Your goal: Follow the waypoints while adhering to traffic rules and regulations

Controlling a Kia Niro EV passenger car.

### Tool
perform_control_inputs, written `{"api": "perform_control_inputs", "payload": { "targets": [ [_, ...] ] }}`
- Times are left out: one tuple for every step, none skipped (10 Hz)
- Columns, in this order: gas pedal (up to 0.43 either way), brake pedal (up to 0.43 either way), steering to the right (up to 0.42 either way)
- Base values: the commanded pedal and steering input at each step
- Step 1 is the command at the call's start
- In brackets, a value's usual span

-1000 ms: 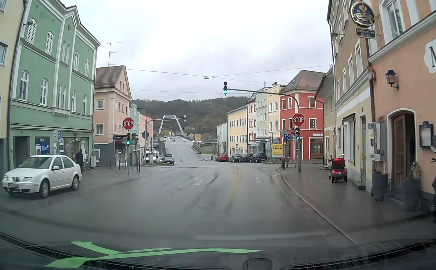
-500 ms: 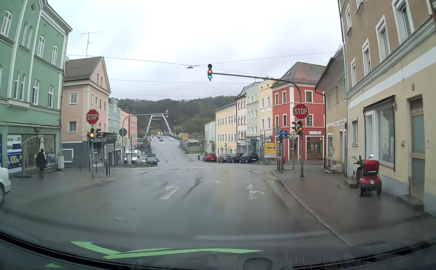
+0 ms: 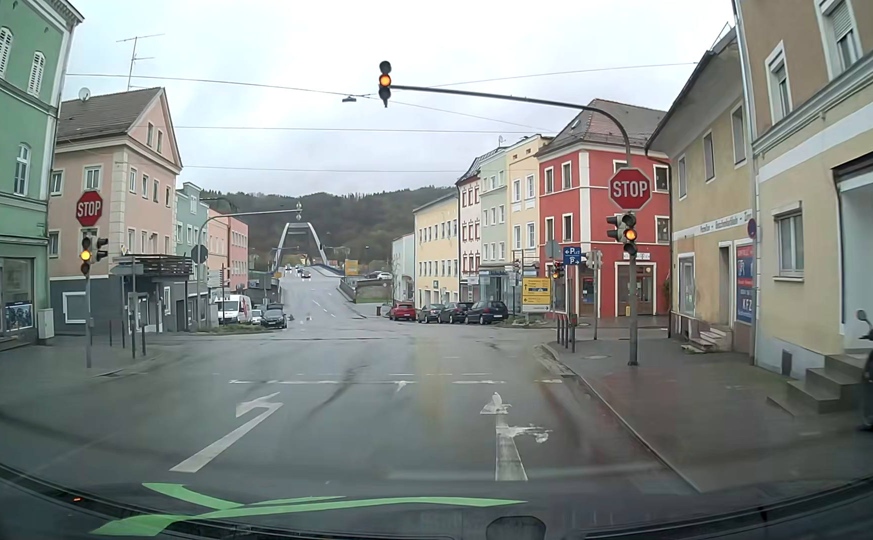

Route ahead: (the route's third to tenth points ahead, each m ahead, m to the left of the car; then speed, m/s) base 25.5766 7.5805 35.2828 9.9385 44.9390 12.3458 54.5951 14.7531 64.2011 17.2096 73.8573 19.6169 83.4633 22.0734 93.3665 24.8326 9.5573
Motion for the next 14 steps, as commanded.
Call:
{"api": "perform_control_inputs", "payload": {
  "targets": [
    [0.11, 0.0, 0.003],
    [0.11, 0.0, 0.001],
    [0.11, 0.0, 0.0],
    [0.11, 0.0, -0.003],
    [0.11, 0.0, -0.006],
    [0.11, 0.0, -0.01],
    [0.11, 0.0, -0.017],
    [0.11, 0.0, -0.02],
    [0.079, 0.0, -0.021],
    [0.067, 0.0, -0.023],
    [0.067, 0.0, -0.026],
    [0.067, 0.0, -0.033],
    [0.067, 0.0, -0.039],
    [0.067, 0.0, -0.045]
  ]
}}
